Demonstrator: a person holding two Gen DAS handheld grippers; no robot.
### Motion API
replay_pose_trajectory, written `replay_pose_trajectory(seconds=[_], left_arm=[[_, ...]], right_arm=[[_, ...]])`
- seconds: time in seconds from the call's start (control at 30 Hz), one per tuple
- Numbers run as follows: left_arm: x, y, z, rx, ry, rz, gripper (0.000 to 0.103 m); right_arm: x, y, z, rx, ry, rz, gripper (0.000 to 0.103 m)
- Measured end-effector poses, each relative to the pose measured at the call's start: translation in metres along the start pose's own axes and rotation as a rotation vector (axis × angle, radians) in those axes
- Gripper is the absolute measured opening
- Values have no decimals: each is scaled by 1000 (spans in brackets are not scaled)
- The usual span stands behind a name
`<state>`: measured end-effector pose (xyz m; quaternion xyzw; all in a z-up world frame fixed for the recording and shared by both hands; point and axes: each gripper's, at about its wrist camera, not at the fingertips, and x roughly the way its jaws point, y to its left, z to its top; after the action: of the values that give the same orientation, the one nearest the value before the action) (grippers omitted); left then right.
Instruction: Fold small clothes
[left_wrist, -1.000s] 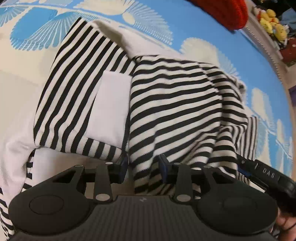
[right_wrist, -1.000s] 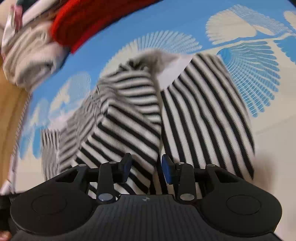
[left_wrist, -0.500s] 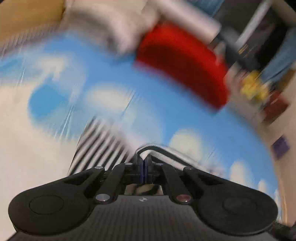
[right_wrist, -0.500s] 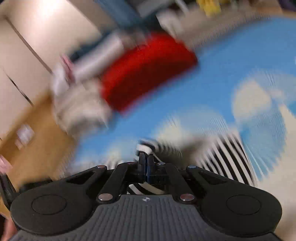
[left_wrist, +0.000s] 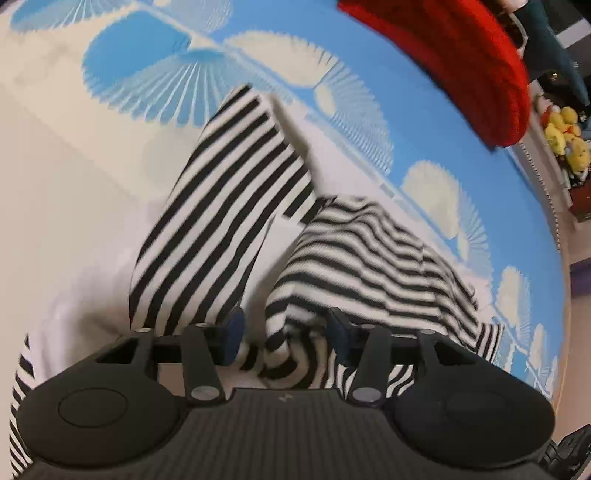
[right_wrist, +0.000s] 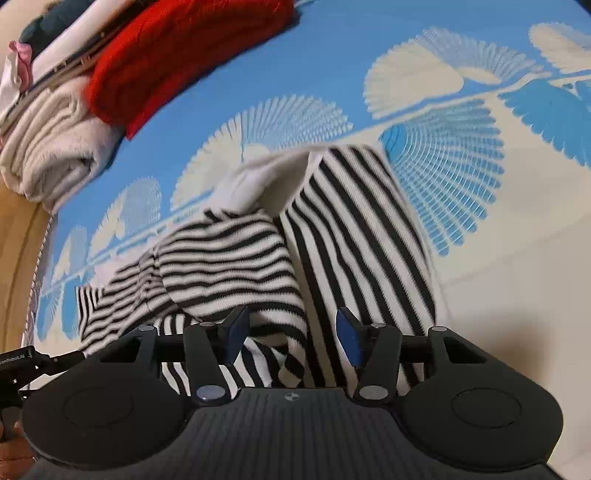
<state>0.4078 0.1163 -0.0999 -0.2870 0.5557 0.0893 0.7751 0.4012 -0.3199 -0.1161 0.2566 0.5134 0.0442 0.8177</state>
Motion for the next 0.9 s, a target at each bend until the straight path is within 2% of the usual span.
replay_pose_trajectory(seconds=[0.07,0.1,0.17,0.23,0.3,0.33,0.37,0.43,0.47,0.5,0.53,0.57,0.6,0.63,0.67,0.7,0.73,0.77,0.83,0.9], left_arm=[[1,0,4,18,-7,-7,2],[-4,-2,5,36,-48,-7,1],[-24,-10,6,91,-169,-8,1],[-41,-13,7,123,-263,-27,1],[-45,-11,7,135,-282,-10,1],[-39,-9,7,136,-249,23,2],[-28,-4,6,127,-184,59,2],[-4,8,2,77,-54,97,3],[2,13,0,56,-18,104,5],[5,14,-2,53,-3,118,11],[4,13,-2,70,-10,130,16],[0,9,-2,93,-27,134,30],[-6,5,-1,106,-56,128,50],[-14,2,0,111,-95,111,55],[-21,-1,-1,120,-134,95,57],[-28,-4,-1,137,-177,85,56],[-31,-7,0,154,-206,79,56],[-32,-13,2,167,-224,72,55],[-34,-19,2,187,-235,33,44],[-34,-23,2,207,-222,-10,27]], right_arm=[[8,4,-1,0,2,11,26],[6,5,0,3,-13,26,9],[-11,6,0,20,-85,87,5],[-33,9,3,48,-193,169,3],[-50,14,3,23,-258,202,3],[-50,16,2,1,-249,169,3],[-41,17,3,-12,-194,112,3],[-12,7,-1,-5,-22,5,3],[4,-2,-7,15,79,-48,4],[11,-6,-10,31,112,-69,5],[11,-7,-9,38,110,-79,13],[6,-4,-7,27,86,-86,16],[-3,0,-2,4,34,-77,17],[-13,4,2,-10,-22,-64,24],[-24,7,6,-17,-87,-64,30],[-33,9,8,-19,-141,-68,43],[-40,9,9,-21,-189,-65,49],[-43,10,10,-29,-218,-54,49],[-45,13,11,-40,-227,-10,49],[-43,15,8,-51,-201,51,49]])
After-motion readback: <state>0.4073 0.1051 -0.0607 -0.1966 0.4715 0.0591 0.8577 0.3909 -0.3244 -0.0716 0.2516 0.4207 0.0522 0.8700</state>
